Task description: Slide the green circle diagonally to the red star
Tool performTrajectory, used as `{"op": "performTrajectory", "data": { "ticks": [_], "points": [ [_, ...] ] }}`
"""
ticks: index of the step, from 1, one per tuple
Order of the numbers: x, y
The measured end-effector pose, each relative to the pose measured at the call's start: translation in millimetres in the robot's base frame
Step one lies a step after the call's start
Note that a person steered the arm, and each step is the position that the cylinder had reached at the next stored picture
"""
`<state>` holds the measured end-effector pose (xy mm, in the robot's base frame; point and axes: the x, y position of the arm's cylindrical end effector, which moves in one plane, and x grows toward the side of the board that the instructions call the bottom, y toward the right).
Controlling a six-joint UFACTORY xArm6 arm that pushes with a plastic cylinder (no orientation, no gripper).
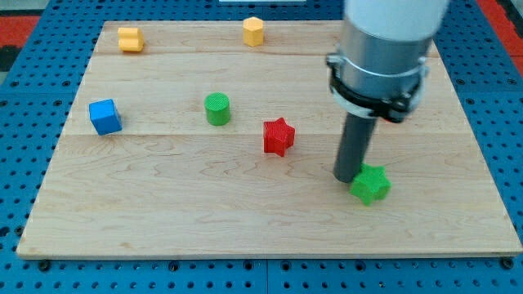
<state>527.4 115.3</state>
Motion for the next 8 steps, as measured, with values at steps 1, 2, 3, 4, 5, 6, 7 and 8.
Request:
{"op": "performTrajectory", "data": {
  "ticks": [1, 2, 3, 4, 5, 6, 7, 8],
  "points": [
    [14, -1],
    [15, -100],
    [-19, -183],
    [-57, -208],
    [-80, -157],
    [-117, -152],
    [-150, -163],
    [-146, -222]
  ]
}}
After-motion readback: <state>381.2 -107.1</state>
